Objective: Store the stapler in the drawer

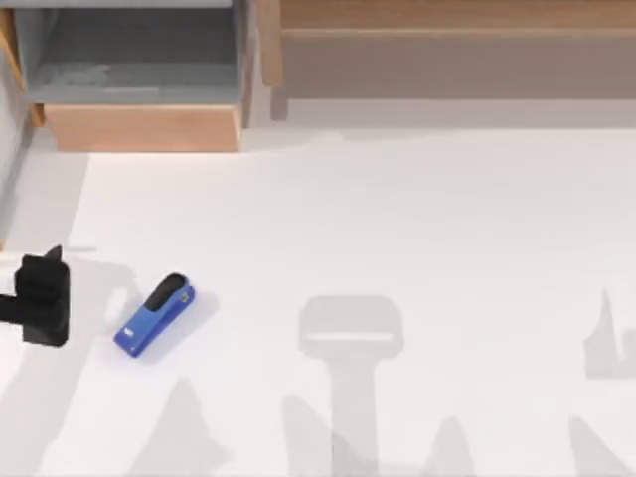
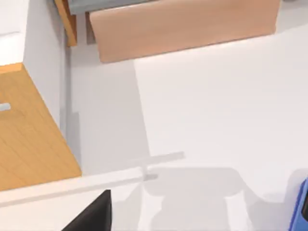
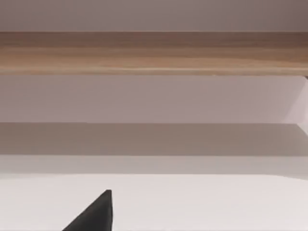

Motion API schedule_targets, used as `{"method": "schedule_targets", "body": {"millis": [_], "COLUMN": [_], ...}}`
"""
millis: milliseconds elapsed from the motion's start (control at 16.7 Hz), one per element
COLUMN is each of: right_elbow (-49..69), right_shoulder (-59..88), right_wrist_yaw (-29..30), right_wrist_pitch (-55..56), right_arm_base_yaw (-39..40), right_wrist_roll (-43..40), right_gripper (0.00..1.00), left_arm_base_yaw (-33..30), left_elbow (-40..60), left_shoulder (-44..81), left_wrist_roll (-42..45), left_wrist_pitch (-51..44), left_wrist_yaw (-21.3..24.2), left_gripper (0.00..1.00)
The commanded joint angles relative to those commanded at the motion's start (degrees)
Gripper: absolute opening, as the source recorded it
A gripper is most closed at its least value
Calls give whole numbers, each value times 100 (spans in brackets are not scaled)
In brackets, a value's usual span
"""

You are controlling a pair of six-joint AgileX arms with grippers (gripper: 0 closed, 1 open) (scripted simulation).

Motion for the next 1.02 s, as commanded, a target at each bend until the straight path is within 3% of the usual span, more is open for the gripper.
{"method": "schedule_targets", "body": {"millis": [600,1020], "right_elbow": [0,0], "right_shoulder": [0,0], "right_wrist_yaw": [0,0], "right_wrist_pitch": [0,0], "right_arm_base_yaw": [0,0], "right_wrist_roll": [0,0], "right_gripper": [100,100], "left_arm_base_yaw": [-1002,-1287], "left_elbow": [3584,4620], "left_shoulder": [5515,7064], "left_wrist_roll": [799,1030], "left_wrist_pitch": [-2711,-3495], "left_wrist_yaw": [-4,-9], "left_gripper": [100,100]}}
